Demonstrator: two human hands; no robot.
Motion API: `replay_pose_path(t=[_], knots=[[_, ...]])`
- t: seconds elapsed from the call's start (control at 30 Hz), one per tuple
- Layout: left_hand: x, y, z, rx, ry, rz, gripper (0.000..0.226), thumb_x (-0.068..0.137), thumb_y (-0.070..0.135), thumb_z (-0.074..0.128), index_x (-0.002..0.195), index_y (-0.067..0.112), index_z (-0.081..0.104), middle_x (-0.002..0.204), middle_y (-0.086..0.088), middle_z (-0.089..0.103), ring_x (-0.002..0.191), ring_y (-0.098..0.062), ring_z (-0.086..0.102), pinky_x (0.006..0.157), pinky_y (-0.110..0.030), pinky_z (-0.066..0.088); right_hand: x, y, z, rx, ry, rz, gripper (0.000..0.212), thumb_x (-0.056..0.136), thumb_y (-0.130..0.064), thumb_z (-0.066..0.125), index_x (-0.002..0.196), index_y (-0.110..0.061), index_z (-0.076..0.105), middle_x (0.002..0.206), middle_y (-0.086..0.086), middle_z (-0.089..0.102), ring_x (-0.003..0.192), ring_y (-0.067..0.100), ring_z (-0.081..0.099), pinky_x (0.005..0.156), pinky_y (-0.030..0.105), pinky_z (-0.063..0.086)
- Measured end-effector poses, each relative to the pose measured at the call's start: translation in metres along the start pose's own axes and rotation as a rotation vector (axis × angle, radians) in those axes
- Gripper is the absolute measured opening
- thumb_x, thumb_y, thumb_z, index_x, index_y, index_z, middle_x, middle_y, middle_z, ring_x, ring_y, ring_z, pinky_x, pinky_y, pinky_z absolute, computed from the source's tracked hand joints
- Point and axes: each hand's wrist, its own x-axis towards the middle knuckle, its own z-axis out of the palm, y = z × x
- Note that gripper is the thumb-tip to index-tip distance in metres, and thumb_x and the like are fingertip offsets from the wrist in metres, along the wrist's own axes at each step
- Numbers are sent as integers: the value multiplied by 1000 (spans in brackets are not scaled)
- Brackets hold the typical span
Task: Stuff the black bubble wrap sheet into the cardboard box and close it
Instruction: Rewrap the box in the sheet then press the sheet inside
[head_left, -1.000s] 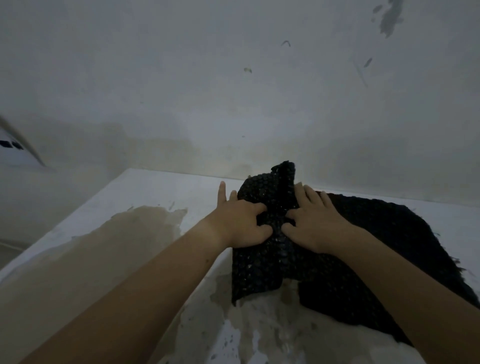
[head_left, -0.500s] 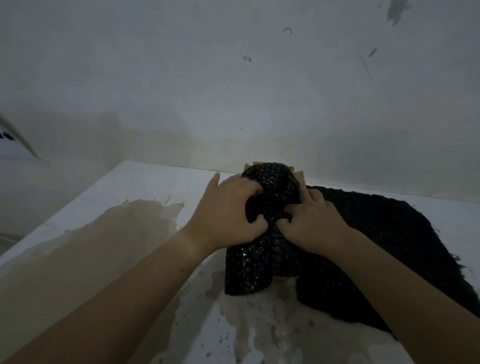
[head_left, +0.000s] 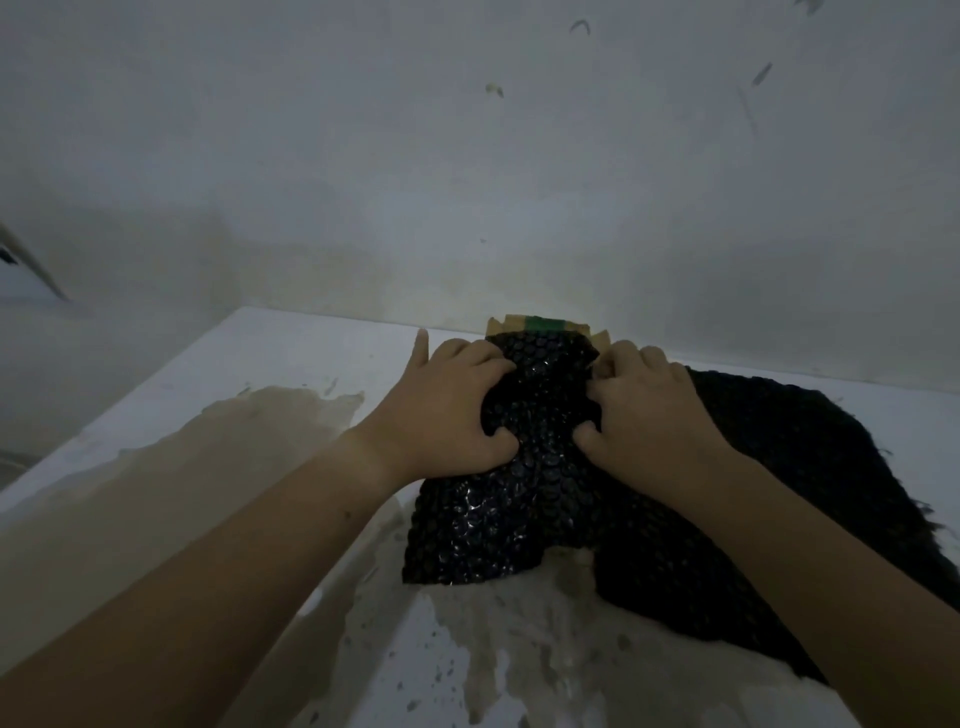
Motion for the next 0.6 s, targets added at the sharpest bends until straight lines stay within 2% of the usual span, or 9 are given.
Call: replay_pose_path(t=[0.1, 0.17, 0.23, 0.3, 0.37, 0.43, 0.47, 0.53, 0.6], knots=[[0, 1, -2, -6, -10, 16, 73, 75, 52, 49, 141, 22, 49, 137, 8, 48, 136, -16, 32, 117, -60, -1, 8, 4, 4, 2, -149, -5, 36, 82, -44, 51, 101, -17, 68, 160, 9, 7, 142, 32, 13, 112, 48, 18], [2, 2, -4, 7, -42, 13, 73, 74, 52, 49, 141, 24, 49, 138, 8, 48, 140, -18, 29, 117, -61, -3, 18, 7, 7, 29, -306, 9, 42, 85, -48, 49, 108, -17, 67, 162, 7, -13, 147, 30, -7, 117, 51, 3], [5, 4, -6, 24, -88, 4, 75, 74, 53, 47, 144, 26, 46, 141, 8, 45, 145, -23, 22, 116, -62, -6, 29, 7, 7, 76, -458, 35, 43, 87, -49, 46, 111, -18, 64, 161, 7, -20, 147, 28, -18, 117, 51, -6], [8, 6, -8, 24, -135, -10, 75, 75, 53, 44, 146, 27, 44, 144, 8, 44, 148, -26, 16, 115, -62, -10, 36, 7, 8, 125, -525, 39, 43, 90, -49, 42, 112, -18, 62, 161, 6, -19, 146, 26, -21, 117, 51, -8], [11, 10, -9, 11, -182, -24, 70, 75, 52, 43, 142, 30, 49, 145, 7, 45, 149, -29, 12, 114, -62, -14, 36, 8, 10, 151, -504, 30, 56, 92, -53, 33, 121, -14, 62, 162, 5, -11, 148, 26, -15, 118, 51, -4], [13, 14, -7, -11, -241, -45, 54, 77, 49, 43, 125, 33, 59, 141, 4, 50, 148, -30, 13, 112, -61, -19, 30, 7, 12, 164, -397, -1, 60, 94, -54, 30, 114, -12, 67, 161, 7, 11, 148, 27, 5, 118, 50, 9], [14, 16, -6, -24, -283, -69, 44, 77, 49, 42, 113, 33, 62, 137, 1, 54, 147, -30, 16, 111, -61, -21, 25, 7, 14, 176, -304, -22, 56, 94, -53, 32, 103, -14, 70, 154, 10, 29, 142, 28, 21, 116, 47, 19], [17, 19, -5, -54, -350, -136, 28, 79, 50, 40, 93, 34, 58, 123, -2, 62, 141, -32, 28, 111, -60, -22, 15, 8, 14, 245, -36, -57, 39, 91, -46, 45, 85, -15, 68, 120, 6, 57, 113, 25, 47, 100, 39, 39], [22, 22, -7, -97, -381, -199, 22, 81, 48, 43, 78, 29, 55, 98, -1, 67, 121, -30, 49, 111, -61, -19, 7, 9, 11, 345, 183, -61, 18, 83, -34, 63, 83, -16, 62, 103, 1, 59, 101, 25, 53, 84, 40, 47]])
